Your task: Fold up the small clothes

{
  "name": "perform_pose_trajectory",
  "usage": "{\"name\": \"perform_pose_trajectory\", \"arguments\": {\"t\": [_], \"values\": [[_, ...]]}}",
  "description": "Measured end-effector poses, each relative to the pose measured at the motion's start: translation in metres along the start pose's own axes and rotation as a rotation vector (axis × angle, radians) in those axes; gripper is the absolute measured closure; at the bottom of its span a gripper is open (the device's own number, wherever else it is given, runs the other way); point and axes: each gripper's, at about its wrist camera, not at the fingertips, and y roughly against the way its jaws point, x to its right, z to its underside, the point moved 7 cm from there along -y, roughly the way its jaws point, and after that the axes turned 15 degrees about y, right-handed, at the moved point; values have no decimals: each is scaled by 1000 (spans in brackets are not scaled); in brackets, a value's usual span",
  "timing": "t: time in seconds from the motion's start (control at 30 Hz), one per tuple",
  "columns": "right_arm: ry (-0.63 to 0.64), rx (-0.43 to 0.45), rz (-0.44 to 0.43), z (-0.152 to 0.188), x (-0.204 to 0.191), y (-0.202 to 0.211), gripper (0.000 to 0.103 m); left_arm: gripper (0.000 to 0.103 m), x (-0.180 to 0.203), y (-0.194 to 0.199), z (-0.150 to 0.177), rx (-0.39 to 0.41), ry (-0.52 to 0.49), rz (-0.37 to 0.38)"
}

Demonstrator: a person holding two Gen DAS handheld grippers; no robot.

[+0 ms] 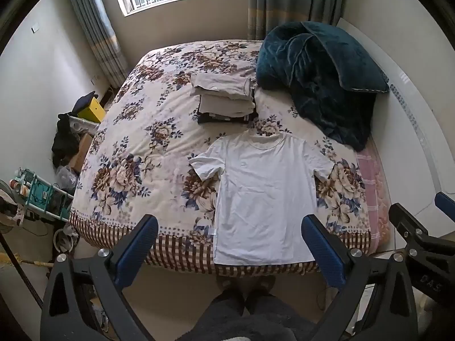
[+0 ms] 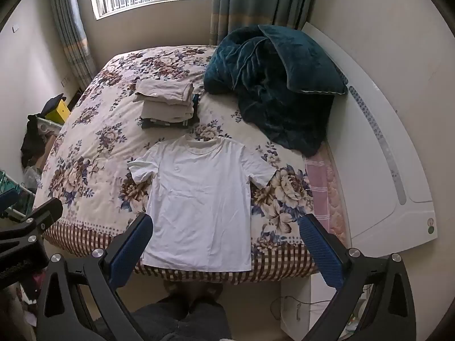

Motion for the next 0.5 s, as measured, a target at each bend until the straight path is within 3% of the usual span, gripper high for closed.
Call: {"name": "perform_pose_trajectory", "arguments": {"t": [0.5], "values": [[-1,7,4,2,3,7,0,0,7,8,-2,17,-5,10]]}}
